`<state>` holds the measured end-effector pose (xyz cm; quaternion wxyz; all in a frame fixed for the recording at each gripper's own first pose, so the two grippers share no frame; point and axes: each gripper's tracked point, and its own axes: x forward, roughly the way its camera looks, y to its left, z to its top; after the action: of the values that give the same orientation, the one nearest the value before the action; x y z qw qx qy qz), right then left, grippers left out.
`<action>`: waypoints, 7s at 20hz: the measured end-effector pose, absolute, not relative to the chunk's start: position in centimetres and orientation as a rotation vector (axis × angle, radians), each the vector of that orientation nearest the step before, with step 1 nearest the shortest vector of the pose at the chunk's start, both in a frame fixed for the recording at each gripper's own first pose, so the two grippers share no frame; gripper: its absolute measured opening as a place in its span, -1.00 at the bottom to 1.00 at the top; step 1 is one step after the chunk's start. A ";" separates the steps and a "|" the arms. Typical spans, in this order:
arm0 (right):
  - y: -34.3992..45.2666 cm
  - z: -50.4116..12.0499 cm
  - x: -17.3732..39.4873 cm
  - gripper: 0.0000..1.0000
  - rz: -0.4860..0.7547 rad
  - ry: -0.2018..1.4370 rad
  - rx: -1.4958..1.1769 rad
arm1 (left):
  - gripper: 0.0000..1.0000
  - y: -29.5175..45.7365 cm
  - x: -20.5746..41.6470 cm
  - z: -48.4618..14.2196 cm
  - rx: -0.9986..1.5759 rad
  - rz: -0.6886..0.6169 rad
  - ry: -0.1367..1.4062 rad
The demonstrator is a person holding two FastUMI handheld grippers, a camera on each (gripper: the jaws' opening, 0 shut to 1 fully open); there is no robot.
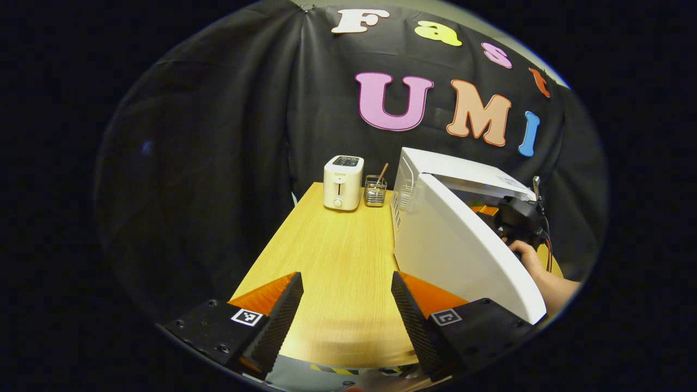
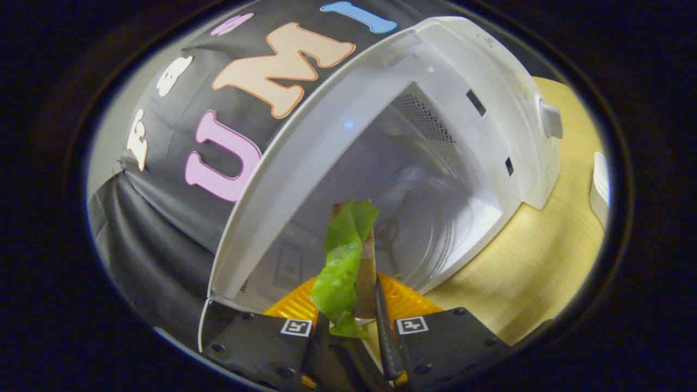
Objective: Open the microwave oven with the left hand, put the food in, and close the microwave oven.
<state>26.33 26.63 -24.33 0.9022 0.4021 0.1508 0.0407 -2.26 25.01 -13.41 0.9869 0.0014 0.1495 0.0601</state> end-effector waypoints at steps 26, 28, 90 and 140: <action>20.7 -24.7 25.6 0.95 -0.065 0.272 0.476 | 0.81 23.3 -2.8 -16.3 -0.089 0.120 0.386; 20.4 -23.7 24.0 0.95 -0.044 0.268 0.474 | 0.64 23.3 -3.2 -17.1 -0.096 0.130 0.409; -4.6 -16.5 3.5 0.97 -0.196 0.159 0.182 | -0.99 -4.3 4.8 -18.3 0.075 -0.202 0.465; -12.9 -14.0 6.2 0.96 -0.205 0.086 0.093 | -1.00 -11.7 18.8 -16.6 -0.030 -0.098 0.340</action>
<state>6.18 -12.91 -14.03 0.9927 0.0466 0.0427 -0.1024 18.82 -11.70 -16.57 0.9842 -0.0149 0.1694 -0.0487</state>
